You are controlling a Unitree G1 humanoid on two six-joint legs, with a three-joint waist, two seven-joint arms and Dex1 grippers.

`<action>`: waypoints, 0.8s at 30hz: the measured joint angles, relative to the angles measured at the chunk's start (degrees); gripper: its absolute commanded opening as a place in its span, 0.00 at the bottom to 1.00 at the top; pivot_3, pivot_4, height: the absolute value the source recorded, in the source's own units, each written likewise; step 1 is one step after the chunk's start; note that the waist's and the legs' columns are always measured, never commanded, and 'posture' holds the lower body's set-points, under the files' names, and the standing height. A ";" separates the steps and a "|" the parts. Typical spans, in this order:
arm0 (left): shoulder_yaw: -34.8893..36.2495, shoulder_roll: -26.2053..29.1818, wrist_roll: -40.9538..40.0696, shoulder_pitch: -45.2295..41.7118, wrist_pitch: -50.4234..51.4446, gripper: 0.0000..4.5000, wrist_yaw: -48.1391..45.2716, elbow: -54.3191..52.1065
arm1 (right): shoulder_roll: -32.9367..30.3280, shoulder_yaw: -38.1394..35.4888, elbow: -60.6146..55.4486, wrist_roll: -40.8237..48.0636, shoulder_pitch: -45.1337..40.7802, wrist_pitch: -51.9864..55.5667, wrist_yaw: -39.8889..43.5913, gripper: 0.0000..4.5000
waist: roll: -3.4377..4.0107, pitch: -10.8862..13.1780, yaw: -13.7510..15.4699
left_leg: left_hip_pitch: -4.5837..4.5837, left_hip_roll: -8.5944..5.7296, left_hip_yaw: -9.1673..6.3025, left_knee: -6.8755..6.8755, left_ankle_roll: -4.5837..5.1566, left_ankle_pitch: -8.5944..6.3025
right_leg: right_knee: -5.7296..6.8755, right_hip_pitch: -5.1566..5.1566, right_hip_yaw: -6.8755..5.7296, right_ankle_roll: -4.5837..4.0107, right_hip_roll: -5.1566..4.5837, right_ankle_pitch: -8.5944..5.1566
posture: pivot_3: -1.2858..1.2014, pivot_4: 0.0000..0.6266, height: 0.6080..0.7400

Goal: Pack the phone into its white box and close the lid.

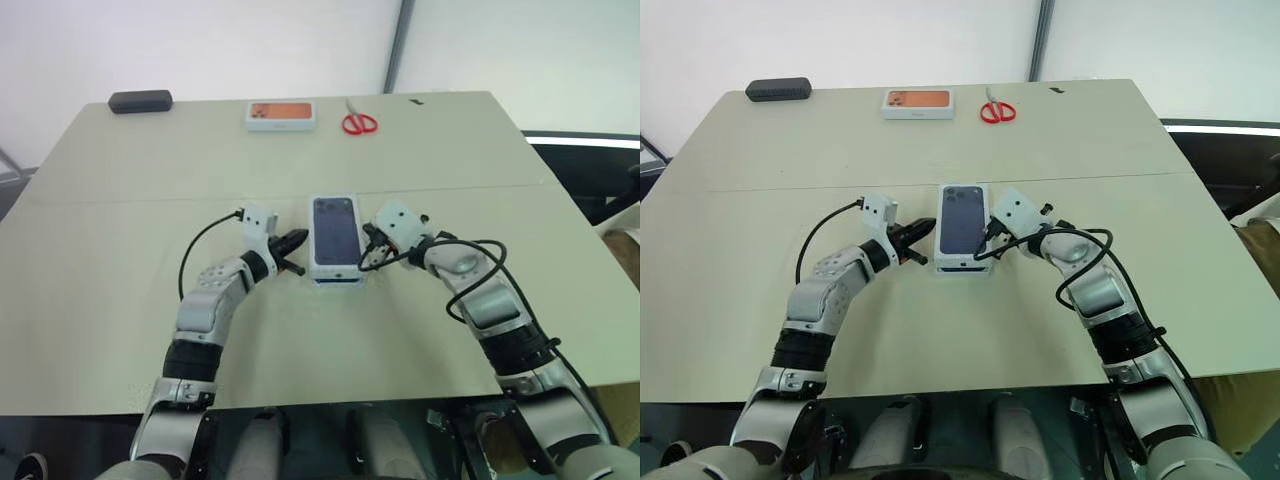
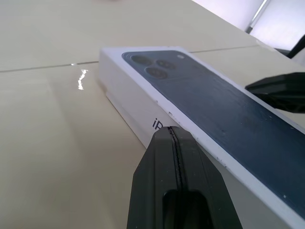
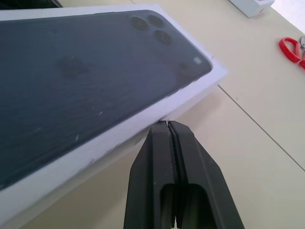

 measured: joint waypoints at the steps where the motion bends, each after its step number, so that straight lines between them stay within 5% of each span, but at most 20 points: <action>1: -0.20 0.03 -0.02 0.72 0.48 0.00 0.00 -1.08 | -0.10 0.00 -0.14 -0.26 0.05 -0.08 0.13 0.01 | 0.00 0.00 0.02 | 0.00 0.00 0.00 0.00 0.00 0.00 | 0.00 0.00 0.00 0.00 0.00 0.00 | 0.52 0.24 1.00; 24: -1.09 2.15 -0.22 4.49 3.87 0.00 -0.03 -6.15 | -2.45 0.17 -8.23 -0.92 4.28 0.38 5.18 0.01 | 0.00 0.00 0.03 | 0.03 0.00 0.00 0.03 0.00 0.00 | 0.00 0.05 0.00 0.00 0.00 0.00 | 0.52 0.24 1.00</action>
